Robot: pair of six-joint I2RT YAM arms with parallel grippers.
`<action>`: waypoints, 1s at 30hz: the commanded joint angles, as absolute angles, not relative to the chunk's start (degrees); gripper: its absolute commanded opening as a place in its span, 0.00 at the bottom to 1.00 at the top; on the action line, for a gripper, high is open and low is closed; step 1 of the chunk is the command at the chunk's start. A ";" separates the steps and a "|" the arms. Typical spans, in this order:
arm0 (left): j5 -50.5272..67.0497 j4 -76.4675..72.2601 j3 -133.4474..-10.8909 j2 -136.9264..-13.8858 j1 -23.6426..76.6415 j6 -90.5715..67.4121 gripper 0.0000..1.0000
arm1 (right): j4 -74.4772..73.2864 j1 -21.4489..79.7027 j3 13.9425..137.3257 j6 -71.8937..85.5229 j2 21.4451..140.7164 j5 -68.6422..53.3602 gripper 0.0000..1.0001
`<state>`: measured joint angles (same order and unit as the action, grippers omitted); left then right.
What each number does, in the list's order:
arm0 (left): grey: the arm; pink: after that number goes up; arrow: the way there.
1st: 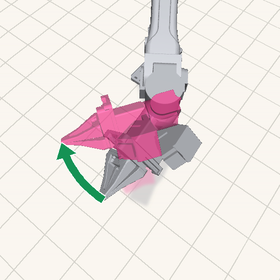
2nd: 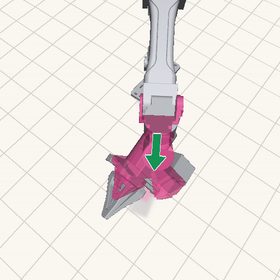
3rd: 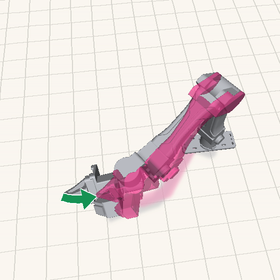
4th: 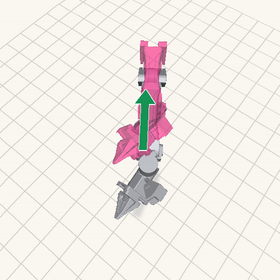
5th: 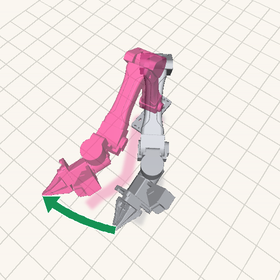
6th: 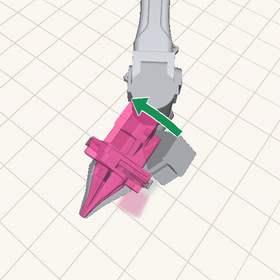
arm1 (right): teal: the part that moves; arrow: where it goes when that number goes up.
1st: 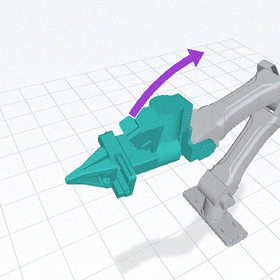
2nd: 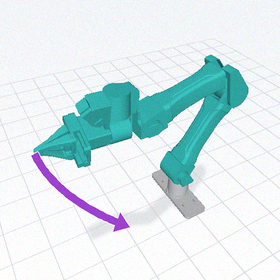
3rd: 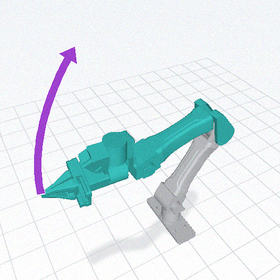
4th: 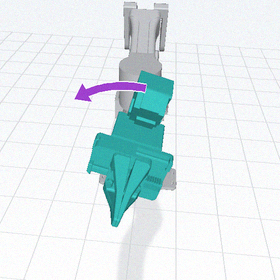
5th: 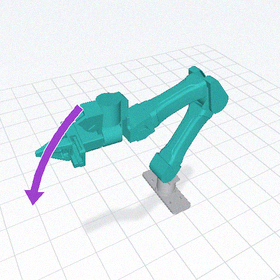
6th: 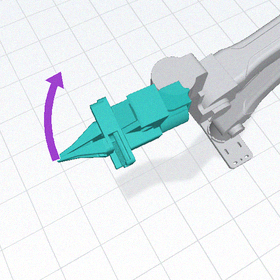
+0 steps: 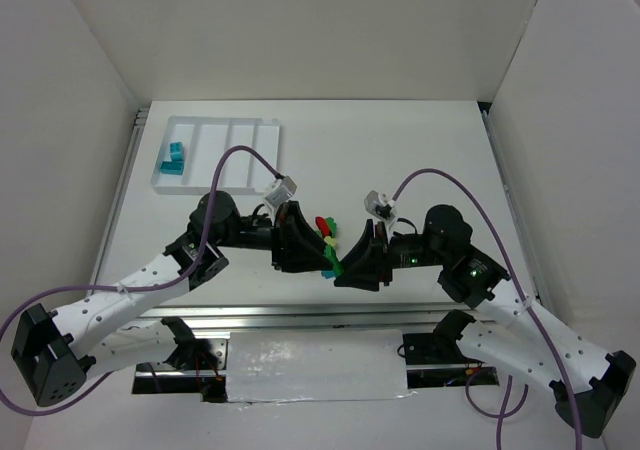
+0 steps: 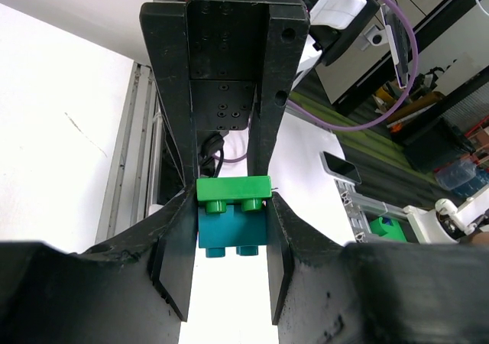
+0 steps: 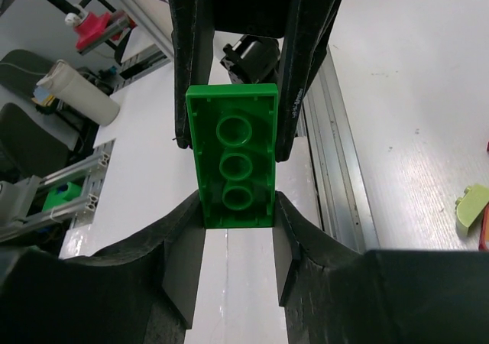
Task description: Sort the legos into containers by color
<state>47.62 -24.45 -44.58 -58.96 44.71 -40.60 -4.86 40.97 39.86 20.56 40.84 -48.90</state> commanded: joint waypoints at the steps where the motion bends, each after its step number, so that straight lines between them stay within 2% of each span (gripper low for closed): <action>1: 50.46 -24.44 -45.79 -58.09 44.91 -38.06 0.00 | 0.78 40.43 39.90 22.50 40.60 -51.15 0.04; 3: 49.57 -22.16 -46.93 -58.27 44.82 -37.18 0.03 | 2.54 40.43 39.64 23.20 40.69 -51.15 0.00; 4: 48.61 -21.45 -47.19 -58.27 44.82 -36.83 0.08 | 2.81 40.52 39.55 23.55 40.78 -50.72 0.00; 7: 47.46 -19.69 -48.34 -58.80 44.91 -36.47 0.14 | 3.78 40.43 38.94 24.08 40.96 -50.45 0.00; 8: 46.85 -19.69 -48.51 -58.97 44.83 -36.74 0.14 | 3.87 40.52 38.85 24.17 40.96 -50.45 0.00; 10: 46.32 -19.95 -48.78 -59.24 44.82 -37.18 0.03 | 4.74 40.52 38.41 24.70 40.87 -49.93 0.00; 12: 45.71 -19.78 -49.04 -59.33 44.82 -37.53 0.00 | 4.92 40.43 38.15 24.79 40.78 -48.79 0.00; 30: 47.11 -14.60 -51.06 -60.38 44.74 -33.84 0.00 | 3.16 40.34 36.30 24.52 37.18 -37.28 0.00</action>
<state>45.56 -16.38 -48.75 -60.20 44.45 -37.23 -0.12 40.64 36.58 23.99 38.81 -44.03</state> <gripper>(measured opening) 0.466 0.438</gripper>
